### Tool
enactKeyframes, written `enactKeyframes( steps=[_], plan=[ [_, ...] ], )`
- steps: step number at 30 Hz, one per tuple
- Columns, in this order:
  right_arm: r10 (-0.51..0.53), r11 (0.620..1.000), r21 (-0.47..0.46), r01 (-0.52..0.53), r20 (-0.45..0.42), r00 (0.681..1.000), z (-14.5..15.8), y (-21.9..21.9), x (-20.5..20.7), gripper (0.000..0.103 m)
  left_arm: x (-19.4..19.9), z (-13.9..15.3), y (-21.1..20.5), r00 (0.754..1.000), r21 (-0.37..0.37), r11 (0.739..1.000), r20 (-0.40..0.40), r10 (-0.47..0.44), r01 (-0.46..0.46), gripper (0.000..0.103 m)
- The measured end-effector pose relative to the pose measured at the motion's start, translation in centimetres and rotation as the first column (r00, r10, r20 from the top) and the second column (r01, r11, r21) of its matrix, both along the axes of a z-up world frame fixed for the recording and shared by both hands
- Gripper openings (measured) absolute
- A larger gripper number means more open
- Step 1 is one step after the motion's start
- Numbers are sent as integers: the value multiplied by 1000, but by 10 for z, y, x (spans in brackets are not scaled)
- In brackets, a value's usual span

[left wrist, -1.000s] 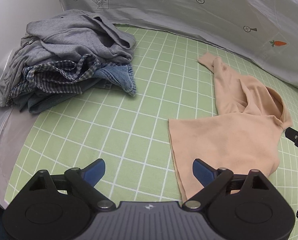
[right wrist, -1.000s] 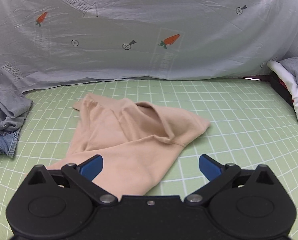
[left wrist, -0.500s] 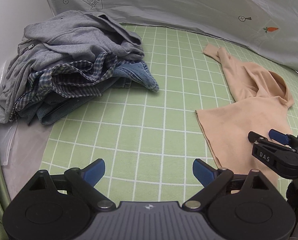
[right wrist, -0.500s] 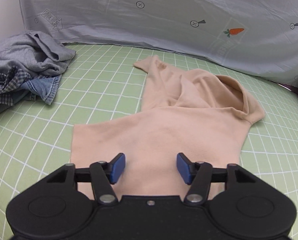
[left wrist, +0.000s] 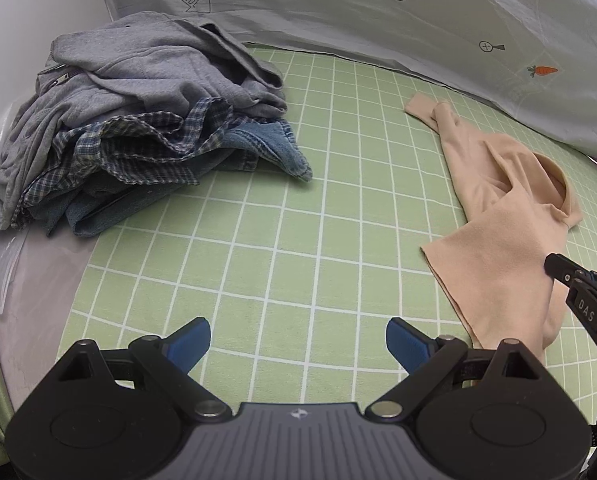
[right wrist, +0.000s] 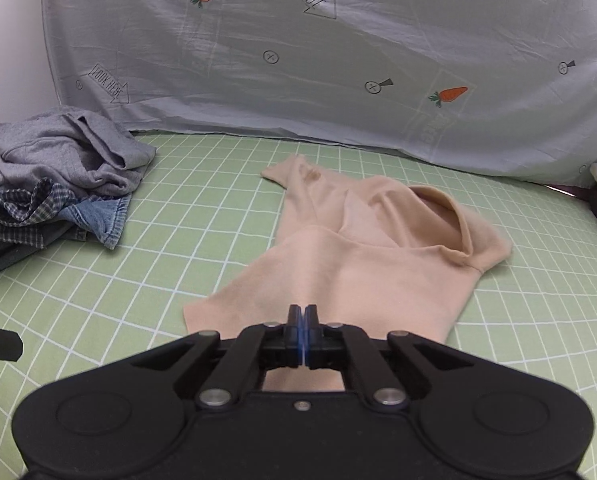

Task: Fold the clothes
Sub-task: 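Grasp the shirt hem with the right gripper and pull it straight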

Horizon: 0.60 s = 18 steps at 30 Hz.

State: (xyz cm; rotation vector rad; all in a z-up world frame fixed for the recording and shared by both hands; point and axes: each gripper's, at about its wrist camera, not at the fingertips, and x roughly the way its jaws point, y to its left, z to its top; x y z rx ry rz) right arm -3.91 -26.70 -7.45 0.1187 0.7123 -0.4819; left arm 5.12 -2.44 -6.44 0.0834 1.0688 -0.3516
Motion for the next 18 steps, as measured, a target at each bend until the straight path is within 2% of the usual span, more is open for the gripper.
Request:
enactKeyframes(
  steps=[6, 14, 15, 17, 18],
  plan=[
    [-115, 993, -1, 115, 42, 992, 16, -35, -36, 1, -9, 2, -27, 999, -3, 999, 5, -36, 36, 94],
    [-182, 983, 25, 183, -13, 983, 8, -87, -70, 1, -29, -7, -88, 995, -28, 996, -40, -87, 86, 94],
    [-190, 981, 28, 191, -21, 982, 7, -94, -75, 3, -33, -8, -95, 995, -27, 996, -49, -90, 89, 94],
    [-206, 978, 34, 207, -36, 978, 4, -107, -83, 22, -43, -8, -110, 993, -23, 995, -58, -100, 99, 94],
    [-214, 976, 37, 215, -43, 976, 3, -114, -87, 47, -48, -9, -116, 993, -17, 995, -55, -104, 103, 94]
  ],
)
